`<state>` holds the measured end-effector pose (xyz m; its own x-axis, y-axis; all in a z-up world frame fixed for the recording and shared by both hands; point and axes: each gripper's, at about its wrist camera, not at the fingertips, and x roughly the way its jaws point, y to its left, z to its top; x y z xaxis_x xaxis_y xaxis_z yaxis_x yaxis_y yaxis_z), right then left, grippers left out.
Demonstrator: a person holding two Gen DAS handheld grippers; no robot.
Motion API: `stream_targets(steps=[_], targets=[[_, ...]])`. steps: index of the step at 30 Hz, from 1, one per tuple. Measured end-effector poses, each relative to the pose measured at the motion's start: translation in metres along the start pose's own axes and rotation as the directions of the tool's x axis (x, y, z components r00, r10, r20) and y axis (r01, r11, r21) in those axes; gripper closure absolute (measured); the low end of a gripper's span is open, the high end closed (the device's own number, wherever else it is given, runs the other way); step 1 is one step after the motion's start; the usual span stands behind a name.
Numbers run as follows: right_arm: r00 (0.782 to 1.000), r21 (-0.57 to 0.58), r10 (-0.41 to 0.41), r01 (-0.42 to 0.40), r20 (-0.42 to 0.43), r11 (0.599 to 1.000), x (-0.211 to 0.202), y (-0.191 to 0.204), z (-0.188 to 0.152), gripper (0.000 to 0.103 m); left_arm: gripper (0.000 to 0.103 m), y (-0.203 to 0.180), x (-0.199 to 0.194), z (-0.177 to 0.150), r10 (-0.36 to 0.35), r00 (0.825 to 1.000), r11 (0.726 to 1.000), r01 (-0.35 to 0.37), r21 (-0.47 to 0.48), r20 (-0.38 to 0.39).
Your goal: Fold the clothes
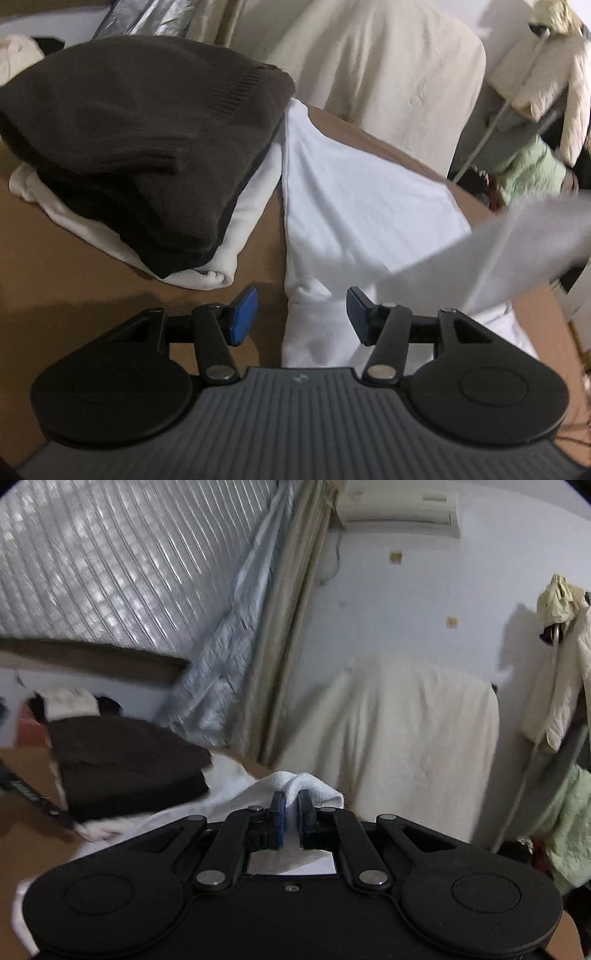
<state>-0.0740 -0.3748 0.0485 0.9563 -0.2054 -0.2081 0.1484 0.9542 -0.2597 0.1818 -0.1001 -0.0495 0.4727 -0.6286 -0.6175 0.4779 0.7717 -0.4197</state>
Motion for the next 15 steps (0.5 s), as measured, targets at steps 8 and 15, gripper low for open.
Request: stream_targets(steps=[8, 15], targets=[[0.775, 0.289, 0.035, 0.193, -0.631, 0.938, 0.01, -0.022, -0.151, 0.08, 0.049, -0.025, 0.032, -0.019, -0.131, 0.972, 0.989, 0.143, 0.047, -0.193], [0.792, 0.691, 0.292, 0.212, -0.536, 0.692, 0.022, -0.049, -0.149, 0.041, 0.032, -0.099, 0.073, -0.061, 0.027, 0.957, 0.892, 0.107, 0.44, -0.289]])
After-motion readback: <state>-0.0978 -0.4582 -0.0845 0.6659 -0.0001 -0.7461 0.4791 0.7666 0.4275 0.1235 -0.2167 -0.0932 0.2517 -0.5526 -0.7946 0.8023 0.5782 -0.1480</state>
